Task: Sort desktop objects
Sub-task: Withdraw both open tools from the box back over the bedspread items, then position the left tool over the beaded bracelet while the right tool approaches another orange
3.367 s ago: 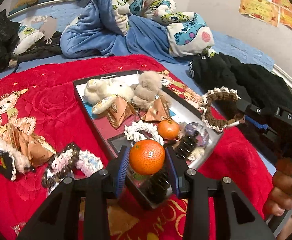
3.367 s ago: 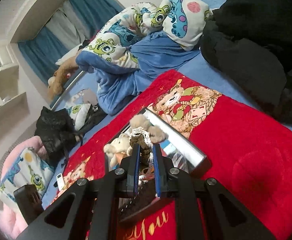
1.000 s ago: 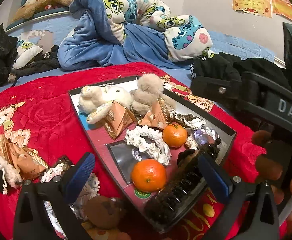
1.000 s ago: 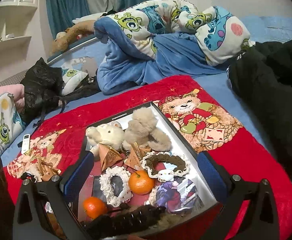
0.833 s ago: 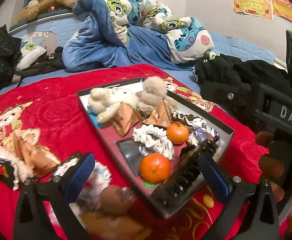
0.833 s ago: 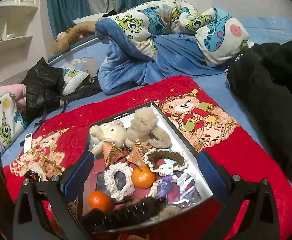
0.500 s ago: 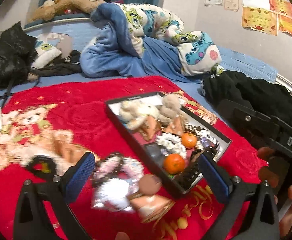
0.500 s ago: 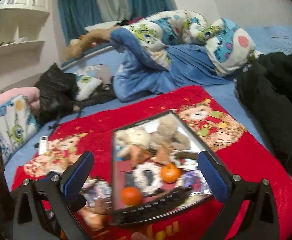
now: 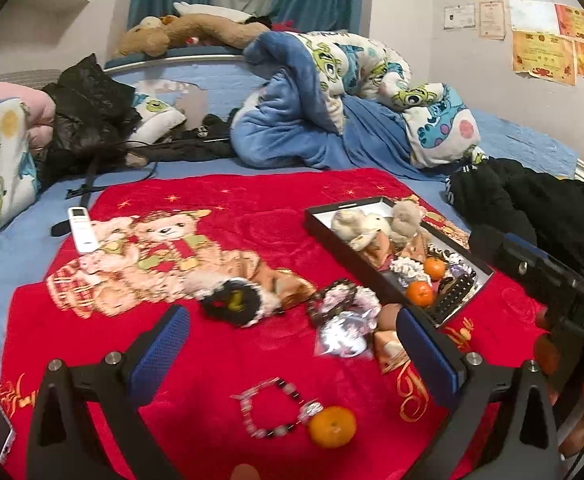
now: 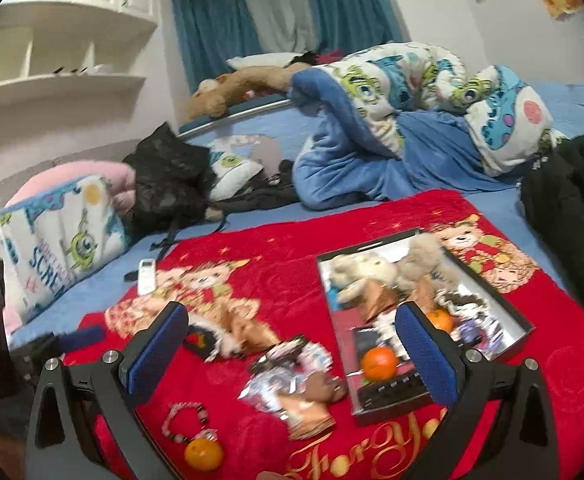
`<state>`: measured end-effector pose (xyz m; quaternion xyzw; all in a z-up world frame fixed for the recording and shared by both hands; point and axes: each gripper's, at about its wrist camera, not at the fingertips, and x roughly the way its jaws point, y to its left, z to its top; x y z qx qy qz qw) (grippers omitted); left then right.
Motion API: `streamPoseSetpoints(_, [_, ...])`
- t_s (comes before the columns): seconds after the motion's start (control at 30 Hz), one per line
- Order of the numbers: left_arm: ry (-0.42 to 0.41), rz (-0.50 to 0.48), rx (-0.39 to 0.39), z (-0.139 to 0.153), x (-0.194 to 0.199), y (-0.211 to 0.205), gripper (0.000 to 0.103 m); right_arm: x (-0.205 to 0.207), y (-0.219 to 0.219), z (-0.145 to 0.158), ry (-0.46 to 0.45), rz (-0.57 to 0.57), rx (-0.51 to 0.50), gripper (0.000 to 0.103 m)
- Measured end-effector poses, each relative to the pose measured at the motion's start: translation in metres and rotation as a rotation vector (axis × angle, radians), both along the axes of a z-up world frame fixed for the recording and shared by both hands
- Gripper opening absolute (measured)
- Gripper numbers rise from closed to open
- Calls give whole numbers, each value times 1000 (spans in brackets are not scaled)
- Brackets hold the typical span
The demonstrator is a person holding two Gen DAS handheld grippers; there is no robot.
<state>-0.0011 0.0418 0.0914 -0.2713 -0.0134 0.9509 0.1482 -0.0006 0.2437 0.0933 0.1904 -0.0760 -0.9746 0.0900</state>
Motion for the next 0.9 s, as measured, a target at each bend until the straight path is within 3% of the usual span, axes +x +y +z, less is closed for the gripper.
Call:
streamPoseSetpoints(0.43, [-57,27,-48,-43,13,-17,103,23,-32,-29,-30,83,54,103])
streamPoseSetpoints(0.9, [-204,69,-94,-100,-18,-34,103,10,-72,-74,-160,185,151,103])
